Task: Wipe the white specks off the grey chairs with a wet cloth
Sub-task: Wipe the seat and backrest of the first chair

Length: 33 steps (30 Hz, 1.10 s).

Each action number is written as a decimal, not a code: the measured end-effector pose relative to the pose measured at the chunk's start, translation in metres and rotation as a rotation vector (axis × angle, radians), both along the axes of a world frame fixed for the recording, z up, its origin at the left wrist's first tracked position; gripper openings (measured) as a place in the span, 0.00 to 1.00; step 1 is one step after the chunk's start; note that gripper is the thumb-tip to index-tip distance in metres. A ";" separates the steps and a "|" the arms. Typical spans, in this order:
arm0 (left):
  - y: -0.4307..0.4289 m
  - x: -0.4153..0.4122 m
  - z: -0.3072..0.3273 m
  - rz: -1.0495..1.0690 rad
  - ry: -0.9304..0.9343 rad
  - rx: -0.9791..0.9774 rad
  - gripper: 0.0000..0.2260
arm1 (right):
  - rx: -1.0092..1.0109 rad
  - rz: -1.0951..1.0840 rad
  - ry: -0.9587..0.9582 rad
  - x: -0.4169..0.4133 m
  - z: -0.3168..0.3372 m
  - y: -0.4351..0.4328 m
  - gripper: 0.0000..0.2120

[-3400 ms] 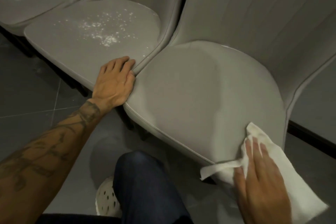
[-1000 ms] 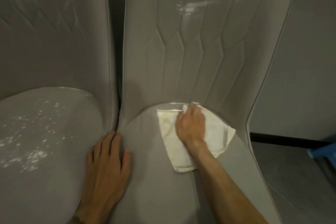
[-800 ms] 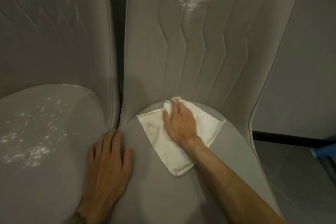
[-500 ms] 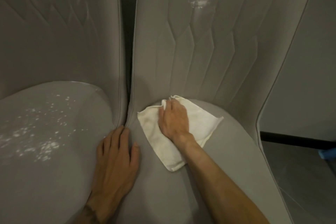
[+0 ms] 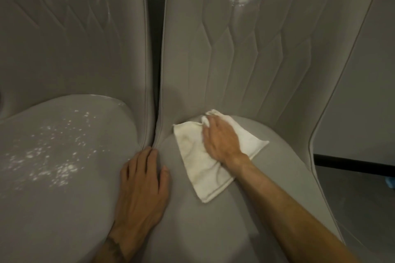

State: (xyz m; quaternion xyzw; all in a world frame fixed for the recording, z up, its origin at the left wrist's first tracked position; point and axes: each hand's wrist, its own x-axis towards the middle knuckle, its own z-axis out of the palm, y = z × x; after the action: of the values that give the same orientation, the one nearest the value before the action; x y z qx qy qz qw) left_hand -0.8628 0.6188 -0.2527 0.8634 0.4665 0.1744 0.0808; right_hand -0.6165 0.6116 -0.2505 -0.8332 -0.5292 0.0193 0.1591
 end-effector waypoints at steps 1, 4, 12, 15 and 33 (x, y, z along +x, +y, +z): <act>0.000 0.000 0.000 0.002 0.002 0.005 0.26 | 0.019 -0.056 0.003 0.011 0.001 -0.006 0.21; 0.000 0.001 0.000 0.010 0.002 0.013 0.25 | 0.000 -0.151 0.014 -0.005 0.004 0.005 0.20; -0.001 0.001 0.001 0.008 -0.006 0.010 0.26 | 0.050 0.056 0.051 -0.012 -0.001 0.003 0.21; 0.000 0.001 0.001 0.014 0.000 0.002 0.26 | -0.003 -0.050 0.010 -0.020 0.002 0.012 0.22; -0.006 -0.009 0.002 -0.002 -0.095 0.117 0.21 | -0.034 0.260 0.068 -0.064 0.006 -0.009 0.24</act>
State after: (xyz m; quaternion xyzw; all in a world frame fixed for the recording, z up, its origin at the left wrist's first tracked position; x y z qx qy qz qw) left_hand -0.8719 0.6127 -0.2502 0.8578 0.4505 0.2419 0.0523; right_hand -0.6801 0.6027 -0.2446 -0.7590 -0.6268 0.0768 0.1589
